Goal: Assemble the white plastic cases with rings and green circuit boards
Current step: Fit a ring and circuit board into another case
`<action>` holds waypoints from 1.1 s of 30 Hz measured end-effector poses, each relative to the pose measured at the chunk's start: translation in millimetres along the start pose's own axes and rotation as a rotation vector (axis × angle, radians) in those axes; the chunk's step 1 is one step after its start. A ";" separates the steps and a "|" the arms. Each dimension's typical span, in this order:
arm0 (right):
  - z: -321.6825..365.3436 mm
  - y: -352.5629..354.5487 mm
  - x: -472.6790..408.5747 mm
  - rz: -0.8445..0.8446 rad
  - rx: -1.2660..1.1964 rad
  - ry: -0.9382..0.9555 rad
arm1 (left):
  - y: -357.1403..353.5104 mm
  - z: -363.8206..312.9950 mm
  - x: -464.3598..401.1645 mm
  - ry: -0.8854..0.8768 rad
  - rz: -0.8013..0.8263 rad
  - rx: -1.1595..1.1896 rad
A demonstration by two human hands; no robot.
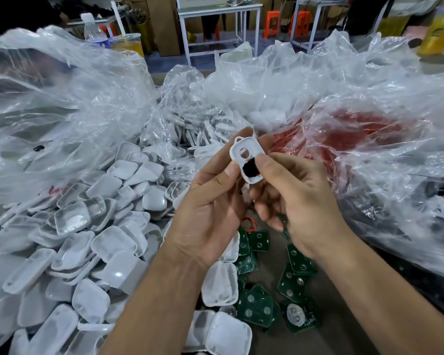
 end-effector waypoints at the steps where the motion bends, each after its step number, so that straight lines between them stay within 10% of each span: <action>1: -1.9 -0.5 0.2 -0.004 -0.031 -0.011 | -0.4 1.3 -0.1 0.007 0.004 -0.008; 17: -1.6 3.2 0.4 0.092 -0.082 -0.152 | 6.0 4.7 0.0 0.017 -0.063 -0.093; 33: 24.6 28.6 3.8 -0.280 0.316 0.059 | 22.0 15.1 -0.7 -0.032 -0.252 0.066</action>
Point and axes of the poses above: each hand's wrist, its own x-axis away from the middle knuckle, its own y-axis out of the back of the hand, z = x × y, the point moved 9 cm from there along -x, towards the middle knuckle, and after that the axes turned 15 degrees about z, right-handed, at the moved point
